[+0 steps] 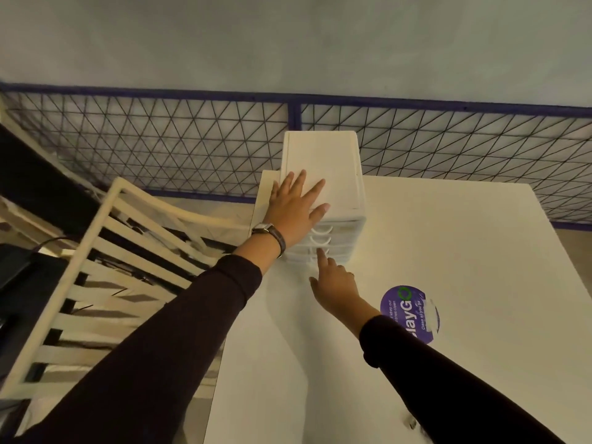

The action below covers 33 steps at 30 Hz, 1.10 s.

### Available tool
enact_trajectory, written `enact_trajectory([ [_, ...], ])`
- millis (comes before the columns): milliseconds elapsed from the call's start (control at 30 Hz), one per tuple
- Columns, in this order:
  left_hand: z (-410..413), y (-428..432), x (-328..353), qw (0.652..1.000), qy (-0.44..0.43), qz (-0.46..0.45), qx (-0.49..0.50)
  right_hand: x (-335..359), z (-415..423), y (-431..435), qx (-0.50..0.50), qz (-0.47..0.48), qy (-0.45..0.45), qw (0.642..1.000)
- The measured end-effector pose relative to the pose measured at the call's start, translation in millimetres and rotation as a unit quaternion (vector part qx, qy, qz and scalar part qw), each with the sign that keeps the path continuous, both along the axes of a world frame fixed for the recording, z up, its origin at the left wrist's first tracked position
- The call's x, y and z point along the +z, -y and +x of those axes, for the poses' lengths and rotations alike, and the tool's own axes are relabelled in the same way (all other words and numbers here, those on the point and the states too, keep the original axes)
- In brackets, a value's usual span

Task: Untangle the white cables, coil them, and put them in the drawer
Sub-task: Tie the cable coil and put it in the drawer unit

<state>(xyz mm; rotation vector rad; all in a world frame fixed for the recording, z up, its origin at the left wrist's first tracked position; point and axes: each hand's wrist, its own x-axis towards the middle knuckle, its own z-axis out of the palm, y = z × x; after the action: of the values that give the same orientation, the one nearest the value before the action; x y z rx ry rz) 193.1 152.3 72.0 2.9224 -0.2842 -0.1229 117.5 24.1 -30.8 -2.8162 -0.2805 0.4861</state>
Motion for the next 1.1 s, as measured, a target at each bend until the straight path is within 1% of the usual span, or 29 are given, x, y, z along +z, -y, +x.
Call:
enact_trajectory([
  [233, 7.3, -6.3, -2.5, 1.000, 0.000, -0.023, -0.015, 0.2, 10.6, -7.0, -0.044, 0.067, -0.006, 0.997],
  [400, 7.2, -5.5, -4.8, 1.000, 0.003, -0.021, -0.013, -2.1, -36.5, -8.2, -0.045, 0.067, -0.006, 0.997],
  [600, 4.2, -4.5, -1.4, 1.000, 0.003, -0.021, -0.008, -6.3, -103.5, -1.5, -0.029, 0.056, -0.024, 0.998],
  [700, 3.1, -3.7, 0.3, 1.000, -0.004, -0.017, -0.011, -0.6, -107.8, 5.9, -0.016, 0.067, -0.045, 0.997],
  [800, -0.4, -2.3, 4.3, 1.000, 0.002, -0.009, -0.016, 13.2, -103.7, 16.1, 0.029, 0.066, -0.079, 0.994],
  [867, -7.1, -3.8, 6.1, 0.998, 0.047, -0.047, -0.007, 22.5, -105.2, 24.2, 0.041, 0.067, -0.067, 0.995],
  [900, -15.3, -2.7, 5.6, 0.993, 0.081, -0.084, 0.003, 28.1, -108.6, 32.1, 0.040, 0.068, -0.052, 0.995],
  [967, -40.1, 2.0, 5.2, 0.973, 0.142, -0.180, 0.014, 35.8, -117.5, 53.6, 0.028, 0.073, -0.012, 0.997],
  [1033, -75.1, 13.9, -0.7, 0.947, 0.156, -0.280, 0.006, 35.1, -130.8, 84.2, 0.001, 0.067, 0.026, 0.997],
  [1100, -116.2, 32.7, -10.7, 0.932, 0.139, -0.335, 0.003, 28.1, -146.2, 119.6, -0.049, 0.027, 0.050, 0.997],
])
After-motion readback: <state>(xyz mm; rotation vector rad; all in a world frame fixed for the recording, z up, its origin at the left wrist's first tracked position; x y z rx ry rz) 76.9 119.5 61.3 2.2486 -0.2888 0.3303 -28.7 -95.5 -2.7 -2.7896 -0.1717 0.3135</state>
